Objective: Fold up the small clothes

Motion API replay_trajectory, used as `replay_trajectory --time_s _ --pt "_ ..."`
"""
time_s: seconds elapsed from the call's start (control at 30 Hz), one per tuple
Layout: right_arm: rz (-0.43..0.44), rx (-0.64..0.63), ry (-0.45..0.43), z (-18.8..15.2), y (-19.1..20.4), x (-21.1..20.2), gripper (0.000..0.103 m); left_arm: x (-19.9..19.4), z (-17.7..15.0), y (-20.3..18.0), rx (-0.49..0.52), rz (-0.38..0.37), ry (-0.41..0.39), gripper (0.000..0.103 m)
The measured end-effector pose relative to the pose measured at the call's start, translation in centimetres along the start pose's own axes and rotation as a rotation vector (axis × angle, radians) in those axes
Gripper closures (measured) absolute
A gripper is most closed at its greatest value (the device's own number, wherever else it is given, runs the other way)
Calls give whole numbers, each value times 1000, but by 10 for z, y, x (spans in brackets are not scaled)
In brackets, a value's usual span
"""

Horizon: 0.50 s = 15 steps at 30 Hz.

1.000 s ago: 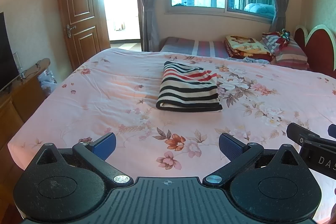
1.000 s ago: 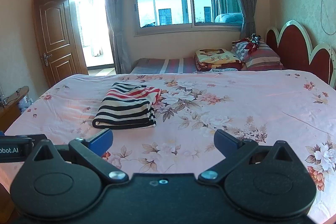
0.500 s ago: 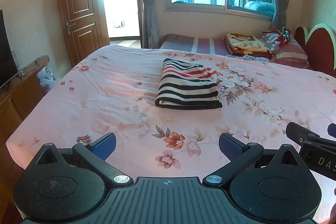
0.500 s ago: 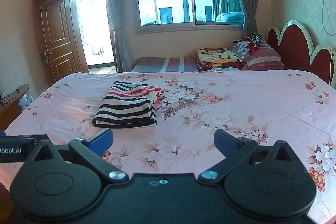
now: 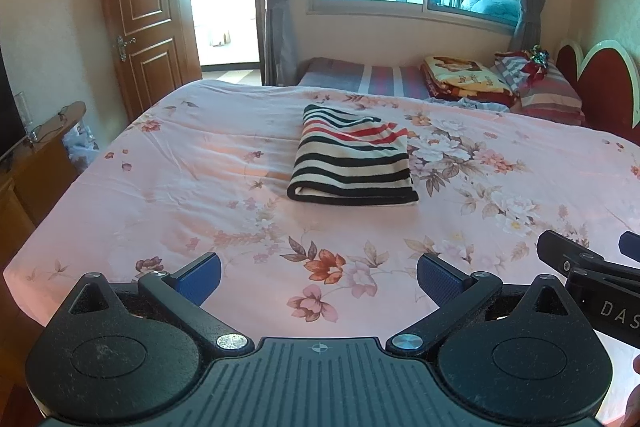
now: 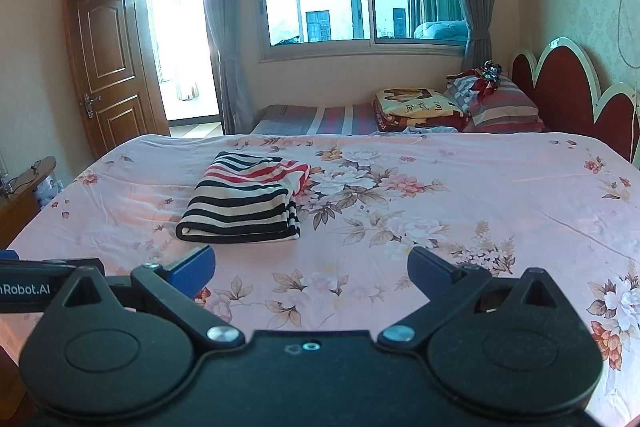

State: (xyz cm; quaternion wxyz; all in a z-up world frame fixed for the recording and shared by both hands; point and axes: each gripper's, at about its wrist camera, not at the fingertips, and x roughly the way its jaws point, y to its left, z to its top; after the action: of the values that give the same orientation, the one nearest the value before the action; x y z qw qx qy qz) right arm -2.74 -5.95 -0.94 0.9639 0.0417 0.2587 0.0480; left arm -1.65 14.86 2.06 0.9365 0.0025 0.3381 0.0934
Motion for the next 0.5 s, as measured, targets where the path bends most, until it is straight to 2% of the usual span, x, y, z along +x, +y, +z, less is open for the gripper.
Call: replay_trajectory --time_s 0.2,0.4,0.5 --pt "5 -4 11 3 0 7 1 12 5 -1 -3 -7 21 0" --pt "9 -6 25 8 1 19 1 31 9 6 -36 -90 35 0" --pt "2 2 25 8 0 26 1 40 8 10 -43 -105 -17 0"
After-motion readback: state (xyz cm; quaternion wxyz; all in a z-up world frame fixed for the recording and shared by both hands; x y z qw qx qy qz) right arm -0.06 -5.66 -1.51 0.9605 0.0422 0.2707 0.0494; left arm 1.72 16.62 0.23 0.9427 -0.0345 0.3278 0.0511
